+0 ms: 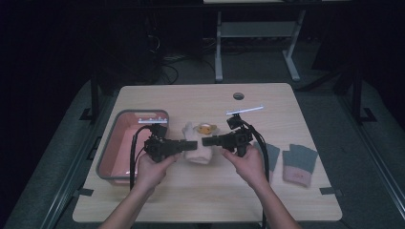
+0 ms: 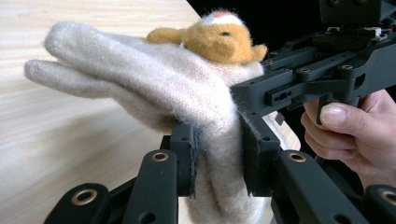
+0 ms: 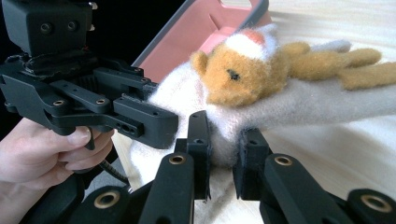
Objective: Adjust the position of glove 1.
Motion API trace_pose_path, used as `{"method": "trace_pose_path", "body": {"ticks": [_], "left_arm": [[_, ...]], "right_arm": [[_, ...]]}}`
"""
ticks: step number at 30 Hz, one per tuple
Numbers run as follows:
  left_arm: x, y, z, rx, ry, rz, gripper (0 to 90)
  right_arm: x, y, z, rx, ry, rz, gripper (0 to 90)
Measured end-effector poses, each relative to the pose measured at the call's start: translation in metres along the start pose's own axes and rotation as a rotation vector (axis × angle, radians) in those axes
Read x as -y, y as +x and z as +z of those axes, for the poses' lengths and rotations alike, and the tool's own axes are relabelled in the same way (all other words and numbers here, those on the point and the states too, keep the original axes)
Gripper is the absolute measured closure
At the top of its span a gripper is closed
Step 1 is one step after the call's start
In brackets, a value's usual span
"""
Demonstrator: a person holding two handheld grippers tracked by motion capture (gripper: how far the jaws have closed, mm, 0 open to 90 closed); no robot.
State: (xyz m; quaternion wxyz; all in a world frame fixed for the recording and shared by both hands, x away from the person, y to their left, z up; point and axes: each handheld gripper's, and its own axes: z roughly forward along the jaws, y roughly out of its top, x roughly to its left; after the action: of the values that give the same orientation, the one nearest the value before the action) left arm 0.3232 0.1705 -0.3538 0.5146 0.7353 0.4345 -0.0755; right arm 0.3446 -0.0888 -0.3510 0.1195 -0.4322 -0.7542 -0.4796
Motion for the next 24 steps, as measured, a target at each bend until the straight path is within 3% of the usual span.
{"method": "trace_pose_path", "body": {"ticks": [24], "left_arm": [[-0.026,0.012,-0.045,-0.014,-0.055,0.006,68.8]], "right_arm": [[-0.047,0.03,0.019,-0.022,0.015,-0.067,78.9]]}}
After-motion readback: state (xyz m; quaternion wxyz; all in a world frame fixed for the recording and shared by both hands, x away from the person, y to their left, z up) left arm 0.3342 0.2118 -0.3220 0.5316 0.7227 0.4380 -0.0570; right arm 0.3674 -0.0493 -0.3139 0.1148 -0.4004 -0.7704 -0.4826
